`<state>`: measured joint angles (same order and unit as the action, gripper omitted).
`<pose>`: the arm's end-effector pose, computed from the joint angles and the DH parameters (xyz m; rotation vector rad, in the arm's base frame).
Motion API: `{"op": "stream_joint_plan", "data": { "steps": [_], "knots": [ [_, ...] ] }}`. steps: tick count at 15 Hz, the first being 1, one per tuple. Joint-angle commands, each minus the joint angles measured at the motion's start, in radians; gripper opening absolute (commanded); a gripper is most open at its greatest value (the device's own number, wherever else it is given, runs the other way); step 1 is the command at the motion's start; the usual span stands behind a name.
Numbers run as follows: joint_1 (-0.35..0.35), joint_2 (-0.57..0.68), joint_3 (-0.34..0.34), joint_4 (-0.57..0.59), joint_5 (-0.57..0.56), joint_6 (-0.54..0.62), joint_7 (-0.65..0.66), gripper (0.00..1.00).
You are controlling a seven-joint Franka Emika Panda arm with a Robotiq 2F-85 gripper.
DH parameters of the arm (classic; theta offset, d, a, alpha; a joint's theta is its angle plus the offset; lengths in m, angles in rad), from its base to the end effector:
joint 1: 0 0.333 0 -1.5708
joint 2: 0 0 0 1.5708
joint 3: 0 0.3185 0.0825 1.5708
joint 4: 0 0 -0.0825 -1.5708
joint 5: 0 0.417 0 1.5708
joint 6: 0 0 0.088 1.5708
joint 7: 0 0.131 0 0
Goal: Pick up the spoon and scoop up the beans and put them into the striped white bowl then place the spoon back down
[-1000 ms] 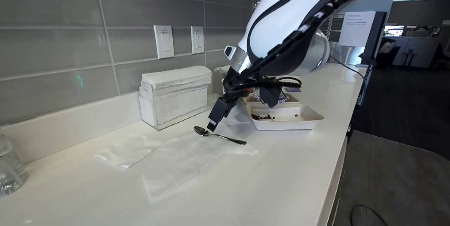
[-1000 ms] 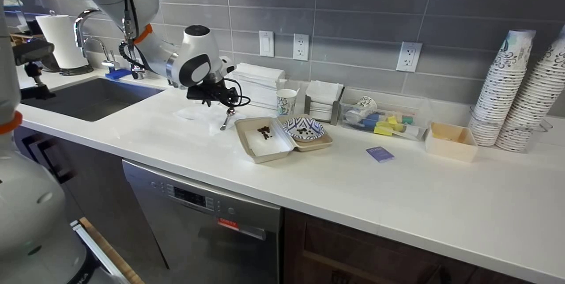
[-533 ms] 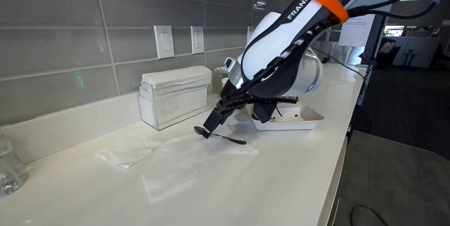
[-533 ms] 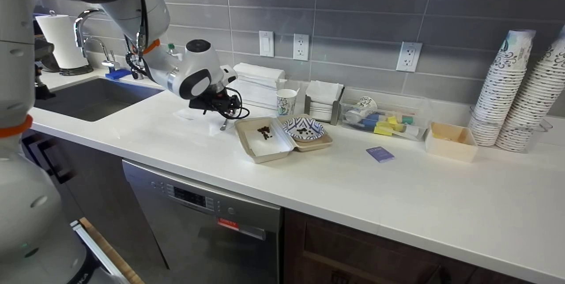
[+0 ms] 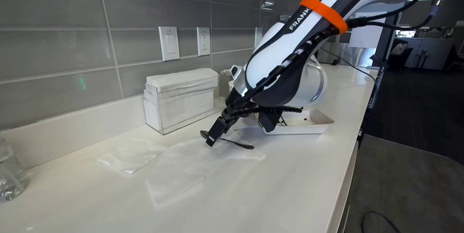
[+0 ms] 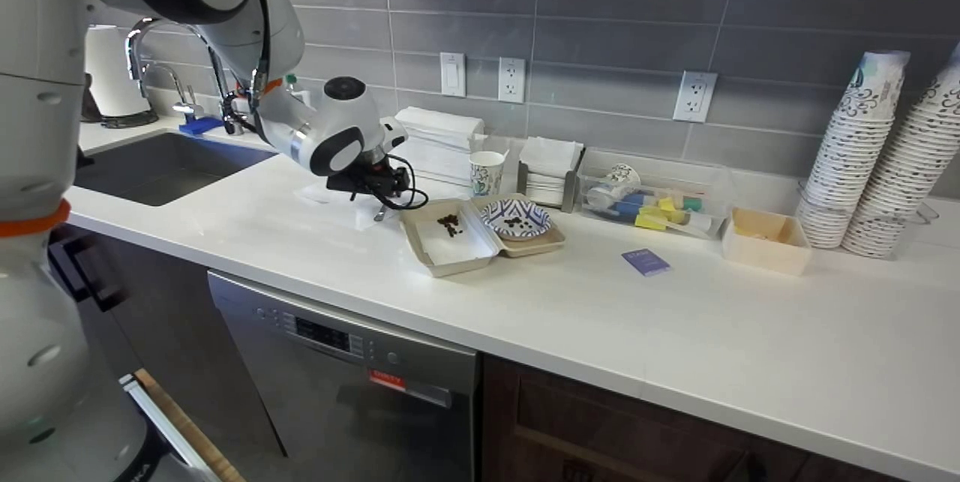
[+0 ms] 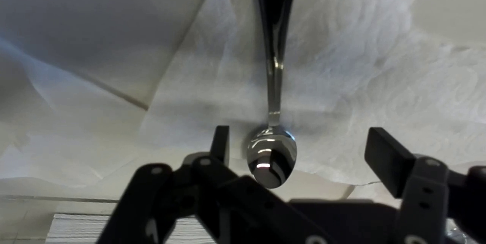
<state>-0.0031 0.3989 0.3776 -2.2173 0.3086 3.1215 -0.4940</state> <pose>0.5864 0.2027 0.2143 -2.7690 -0.7000 -0.7581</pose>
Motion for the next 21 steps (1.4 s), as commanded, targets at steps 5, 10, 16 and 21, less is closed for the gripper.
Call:
{"op": "stream_joint_plan", "data": {
  "steps": [5,10,16,21],
  "knots": [
    [-0.040,0.028,0.027,0.008,-0.005,0.013,-0.043,0.84],
    [-0.038,0.017,0.024,-0.001,-0.004,0.009,-0.045,0.73],
    [-0.016,0.000,-0.004,-0.016,-0.014,0.007,-0.041,0.66],
    [-0.001,-0.016,-0.016,-0.032,-0.016,0.005,-0.036,0.60]
  ]
}}
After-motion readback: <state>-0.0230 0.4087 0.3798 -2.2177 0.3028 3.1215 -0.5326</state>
